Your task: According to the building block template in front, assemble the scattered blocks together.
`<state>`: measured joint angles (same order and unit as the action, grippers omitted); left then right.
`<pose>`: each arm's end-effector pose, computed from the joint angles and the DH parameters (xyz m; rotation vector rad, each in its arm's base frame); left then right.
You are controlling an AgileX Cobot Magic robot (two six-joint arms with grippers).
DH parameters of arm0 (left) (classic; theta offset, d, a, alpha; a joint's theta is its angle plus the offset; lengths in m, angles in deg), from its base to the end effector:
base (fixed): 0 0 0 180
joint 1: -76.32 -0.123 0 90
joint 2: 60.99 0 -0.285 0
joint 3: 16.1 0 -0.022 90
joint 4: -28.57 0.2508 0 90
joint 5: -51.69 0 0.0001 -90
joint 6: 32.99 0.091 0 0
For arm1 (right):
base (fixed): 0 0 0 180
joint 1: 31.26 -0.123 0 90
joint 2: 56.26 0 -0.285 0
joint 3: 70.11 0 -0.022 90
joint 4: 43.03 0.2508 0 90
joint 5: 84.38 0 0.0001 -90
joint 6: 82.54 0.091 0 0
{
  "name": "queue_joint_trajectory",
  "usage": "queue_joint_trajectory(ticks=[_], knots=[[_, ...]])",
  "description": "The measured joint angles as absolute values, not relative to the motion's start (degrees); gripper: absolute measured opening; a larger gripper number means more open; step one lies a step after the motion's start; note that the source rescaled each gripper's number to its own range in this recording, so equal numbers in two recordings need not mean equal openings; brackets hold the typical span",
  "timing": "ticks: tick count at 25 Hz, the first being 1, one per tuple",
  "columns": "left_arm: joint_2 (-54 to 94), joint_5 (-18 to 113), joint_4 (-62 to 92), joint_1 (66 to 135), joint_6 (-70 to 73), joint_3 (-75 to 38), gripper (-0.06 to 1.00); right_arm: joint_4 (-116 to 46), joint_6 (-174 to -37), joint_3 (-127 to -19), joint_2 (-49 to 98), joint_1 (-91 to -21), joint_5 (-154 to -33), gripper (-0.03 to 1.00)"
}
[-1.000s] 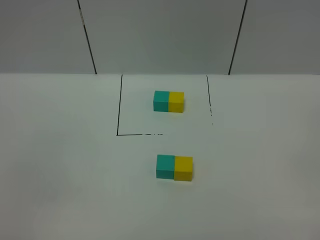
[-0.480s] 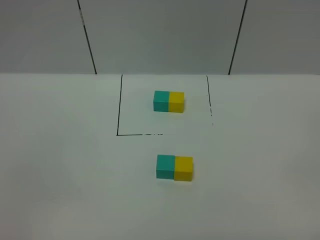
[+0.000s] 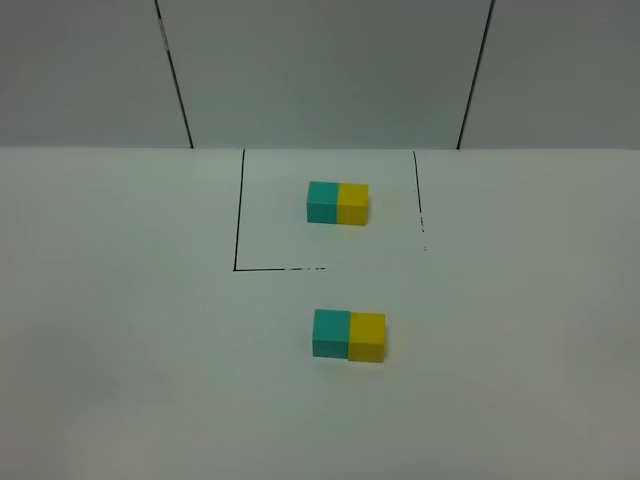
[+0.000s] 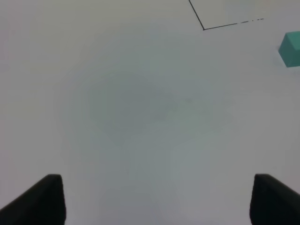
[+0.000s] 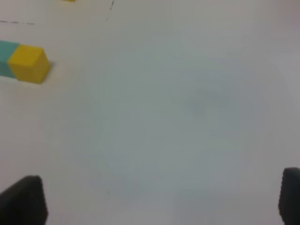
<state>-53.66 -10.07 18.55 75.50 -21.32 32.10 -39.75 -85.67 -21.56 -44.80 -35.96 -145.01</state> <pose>-0.0080 -0.0141 0.2786 0.2037 2.0252 -0.0725 0.0047 0.0049 0.2777 -0.1441 2.1004 0.0858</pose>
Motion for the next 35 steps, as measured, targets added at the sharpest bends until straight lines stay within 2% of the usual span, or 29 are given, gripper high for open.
queue_joint_trajectory(ticks=[11, 35], knots=[[-53.66, -10.07, 18.55, 75.5, -21.32, 32.1, 0.75, -39.65, -85.58, -21.56, -48.88, -40.44, -144.94, 1.0], [-53.66, -10.07, 18.55, 75.5, -21.32, 32.1, 0.75, -39.81, -84.83, -21.56, -48.88, -40.57, -144.94, 1.0]])
